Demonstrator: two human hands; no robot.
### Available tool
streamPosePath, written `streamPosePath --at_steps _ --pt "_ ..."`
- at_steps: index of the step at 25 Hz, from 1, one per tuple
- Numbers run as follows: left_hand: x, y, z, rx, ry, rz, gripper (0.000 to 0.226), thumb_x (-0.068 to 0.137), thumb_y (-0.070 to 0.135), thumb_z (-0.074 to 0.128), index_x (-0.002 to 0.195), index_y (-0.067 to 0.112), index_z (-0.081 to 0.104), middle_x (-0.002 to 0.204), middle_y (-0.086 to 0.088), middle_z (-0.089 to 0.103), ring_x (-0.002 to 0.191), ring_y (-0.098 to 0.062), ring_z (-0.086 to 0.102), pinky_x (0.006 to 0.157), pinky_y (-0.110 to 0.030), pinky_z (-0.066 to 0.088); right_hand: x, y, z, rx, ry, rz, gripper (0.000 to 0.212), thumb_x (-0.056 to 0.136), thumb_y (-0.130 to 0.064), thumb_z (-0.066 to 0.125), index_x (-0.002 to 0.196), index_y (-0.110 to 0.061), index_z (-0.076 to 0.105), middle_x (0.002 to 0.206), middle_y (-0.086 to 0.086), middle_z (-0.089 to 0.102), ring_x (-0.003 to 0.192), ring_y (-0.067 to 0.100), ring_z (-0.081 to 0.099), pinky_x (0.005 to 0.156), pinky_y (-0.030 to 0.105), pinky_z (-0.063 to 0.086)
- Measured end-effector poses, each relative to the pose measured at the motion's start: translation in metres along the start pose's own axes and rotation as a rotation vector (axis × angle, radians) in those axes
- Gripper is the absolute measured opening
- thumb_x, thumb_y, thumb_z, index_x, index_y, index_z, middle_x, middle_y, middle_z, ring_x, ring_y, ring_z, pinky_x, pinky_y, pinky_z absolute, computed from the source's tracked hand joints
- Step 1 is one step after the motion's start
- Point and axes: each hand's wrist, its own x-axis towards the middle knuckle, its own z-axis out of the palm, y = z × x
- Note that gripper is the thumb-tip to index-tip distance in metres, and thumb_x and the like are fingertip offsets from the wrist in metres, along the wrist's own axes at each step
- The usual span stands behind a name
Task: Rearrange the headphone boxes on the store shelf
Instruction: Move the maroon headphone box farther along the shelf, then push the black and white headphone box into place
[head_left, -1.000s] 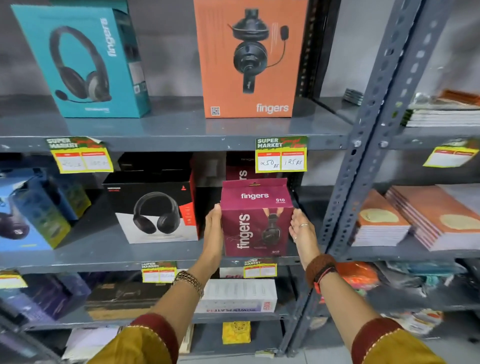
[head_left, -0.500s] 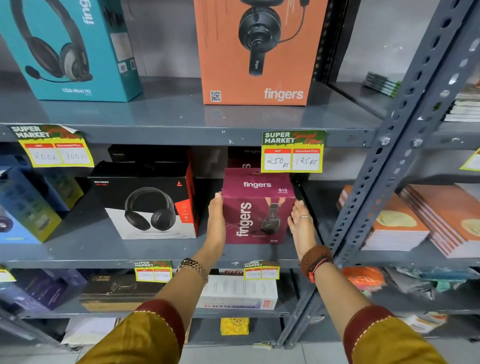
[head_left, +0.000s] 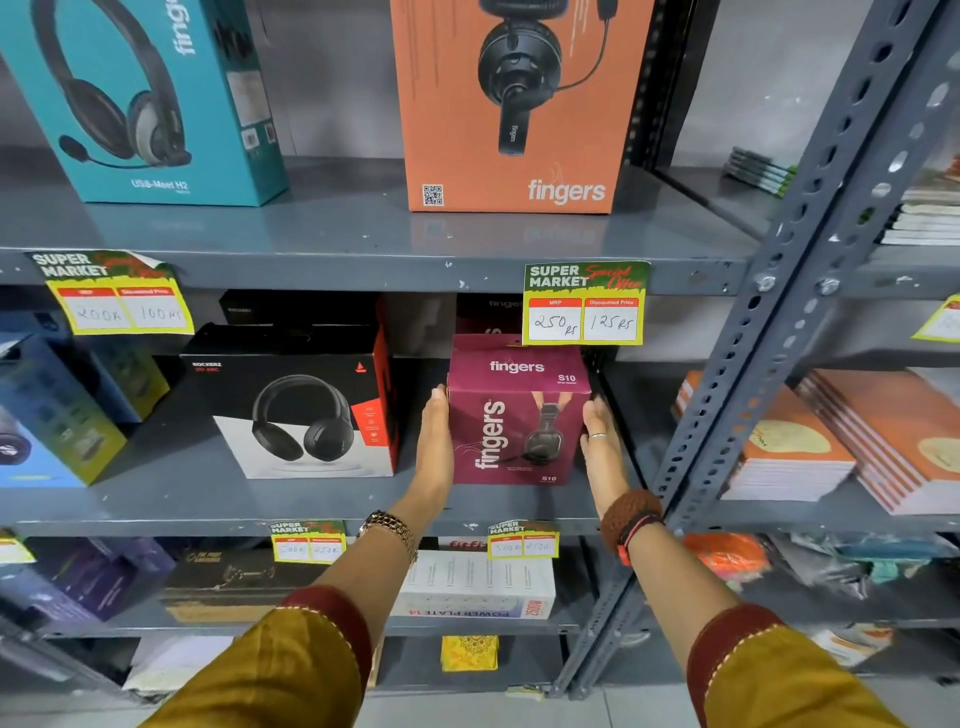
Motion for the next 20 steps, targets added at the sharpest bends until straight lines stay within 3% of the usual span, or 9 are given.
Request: streamPosePath --at_steps 2,4,7,11,14,16,20 --pt "-0.008 -0.005 -0.003 0.005 0.045 0.012 0.080 0.085 0.075 0.023 0.152 0.030 0.026 0.158 0.006 0.032 0.145 -0.012 0.031 0.120 -0.038 0.024 -0.018 -0.002 0.002 -0.051 0.035 -0.057 0.060 0.093 -0.043 0.039 0.147 -0.032 0.017 0.155 -0.007 0.023 0.143 0.017 0.024 0.112 0.034 0.019" --pt "-0.022 -0.014 -0.009 0.001 0.122 0.022 0.069 0.095 0.062 0.021 0.154 0.026 0.019 0.162 0.005 0.020 0.149 -0.014 0.019 0.123 -0.041 0.014 -0.039 -0.001 0.007 -0.007 0.041 -0.155 0.061 0.092 -0.036 0.046 0.147 -0.032 0.019 0.156 -0.007 0.023 0.143 0.016 0.024 0.108 0.030 0.023" --pt "-0.048 -0.025 -0.037 0.015 0.208 -0.021 0.062 0.099 0.053 0.019 0.154 0.024 0.019 0.163 0.004 0.019 0.150 -0.018 0.018 0.122 -0.040 0.014 -0.069 0.011 0.023 0.001 -0.076 -0.250 0.063 0.089 -0.029 0.054 0.145 -0.031 0.025 0.148 -0.012 0.034 0.138 0.013 0.031 0.110 0.031 0.029" --pt "-0.059 -0.007 -0.097 0.037 0.366 0.025 0.057 0.101 0.047 0.020 0.152 0.021 0.023 0.161 -0.001 0.025 0.148 -0.021 0.022 0.117 -0.034 0.017 -0.090 0.015 0.062 -0.066 -0.218 -0.274 0.058 0.085 -0.035 0.058 0.139 -0.035 0.035 0.148 -0.014 0.033 0.135 0.007 0.034 0.112 0.033 0.030" --pt "-0.052 0.019 -0.148 0.081 0.470 0.100 0.056 0.103 0.043 0.021 0.149 0.012 0.031 0.157 -0.006 0.032 0.146 -0.023 0.028 0.109 -0.025 0.019 -0.089 0.003 0.096 -0.055 -0.275 -0.218 0.055 0.089 -0.032 0.053 0.141 -0.025 0.036 0.151 -0.004 0.035 0.136 0.011 0.035 0.107 0.025 0.031" --pt "-0.045 0.036 -0.180 0.102 0.529 0.108 0.056 0.103 0.043 0.021 0.151 0.015 0.025 0.160 -0.002 0.025 0.147 -0.019 0.023 0.112 -0.025 0.016 -0.082 -0.003 0.122 -0.035 -0.295 -0.186 0.052 0.091 -0.031 0.051 0.140 -0.020 0.038 0.149 -0.002 0.038 0.134 0.012 0.038 0.104 0.022 0.031" --pt "-0.019 0.061 -0.228 0.091 0.475 0.060 0.061 0.101 0.050 0.018 0.154 0.020 0.016 0.164 0.004 0.015 0.150 -0.014 0.015 0.119 -0.031 0.010 -0.056 -0.005 0.178 0.007 -0.272 -0.109 0.052 0.091 -0.037 0.047 0.140 -0.019 0.038 0.150 0.001 0.038 0.137 0.015 0.036 0.117 0.037 0.025"
